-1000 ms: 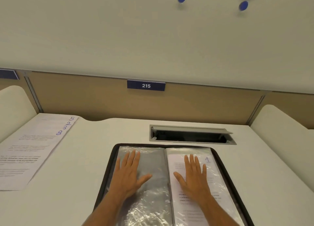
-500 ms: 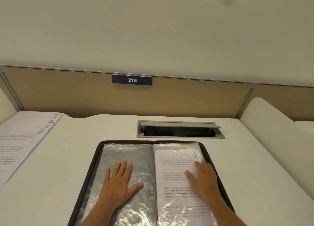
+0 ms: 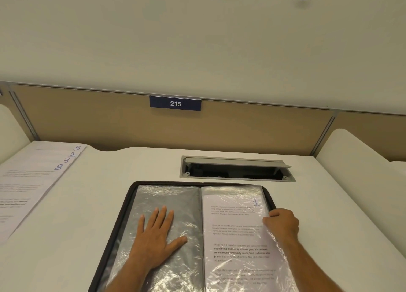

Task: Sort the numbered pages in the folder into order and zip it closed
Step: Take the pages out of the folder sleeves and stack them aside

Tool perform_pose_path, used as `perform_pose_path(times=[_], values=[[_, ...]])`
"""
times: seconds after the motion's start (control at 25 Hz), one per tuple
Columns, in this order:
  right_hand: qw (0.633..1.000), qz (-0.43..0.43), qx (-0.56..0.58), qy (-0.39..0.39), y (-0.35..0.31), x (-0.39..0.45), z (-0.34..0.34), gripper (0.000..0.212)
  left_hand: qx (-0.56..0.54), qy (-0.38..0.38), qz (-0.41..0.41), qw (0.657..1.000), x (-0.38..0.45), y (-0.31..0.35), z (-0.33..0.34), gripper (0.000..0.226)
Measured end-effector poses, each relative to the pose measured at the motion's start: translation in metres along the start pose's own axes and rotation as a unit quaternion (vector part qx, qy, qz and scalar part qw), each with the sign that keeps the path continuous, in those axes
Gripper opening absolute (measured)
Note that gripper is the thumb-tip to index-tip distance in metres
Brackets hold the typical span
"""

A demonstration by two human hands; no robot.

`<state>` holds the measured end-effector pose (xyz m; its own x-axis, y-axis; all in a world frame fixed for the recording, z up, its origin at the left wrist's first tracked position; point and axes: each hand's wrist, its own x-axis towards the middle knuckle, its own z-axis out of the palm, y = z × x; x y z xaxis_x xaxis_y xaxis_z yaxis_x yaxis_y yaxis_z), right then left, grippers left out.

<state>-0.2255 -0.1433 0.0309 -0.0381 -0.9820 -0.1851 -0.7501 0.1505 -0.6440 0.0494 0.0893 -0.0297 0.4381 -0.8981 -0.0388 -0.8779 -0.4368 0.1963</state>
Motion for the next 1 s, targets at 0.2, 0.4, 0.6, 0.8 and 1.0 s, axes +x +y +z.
perform_pose_path(times=[0.2, 0.4, 0.6, 0.8, 1.0], values=[[0.984, 0.079, 0.110, -0.113, -0.032, 0.007, -0.020, 0.014, 0.000, -0.023, -0.047, 0.999, 0.011, 0.008, -0.029, 0.103], [0.937, 0.017, 0.215, -0.275, -0.098, -0.030, -0.052, 0.012, -0.308, 0.018, -0.035, 0.951, 0.024, 0.060, -0.071, 0.071], [0.872, -0.040, 0.283, -0.398, -0.153, -0.075, -0.036, 0.027, -0.617, -0.015, -0.102, 0.780, 0.040, 0.112, -0.139, 0.056], [0.820, -0.028, 0.331, -0.466, -0.170, -0.099, -0.004, 0.071, -0.595, 0.022, -0.129, 0.793, 0.041, 0.090, -0.161, 0.027], [0.887, -0.047, 0.301, -0.347, -0.152, -0.085, 0.018, 0.060, -0.580, 0.033, -0.187, 0.792, 0.038, 0.031, -0.172, 0.018]])
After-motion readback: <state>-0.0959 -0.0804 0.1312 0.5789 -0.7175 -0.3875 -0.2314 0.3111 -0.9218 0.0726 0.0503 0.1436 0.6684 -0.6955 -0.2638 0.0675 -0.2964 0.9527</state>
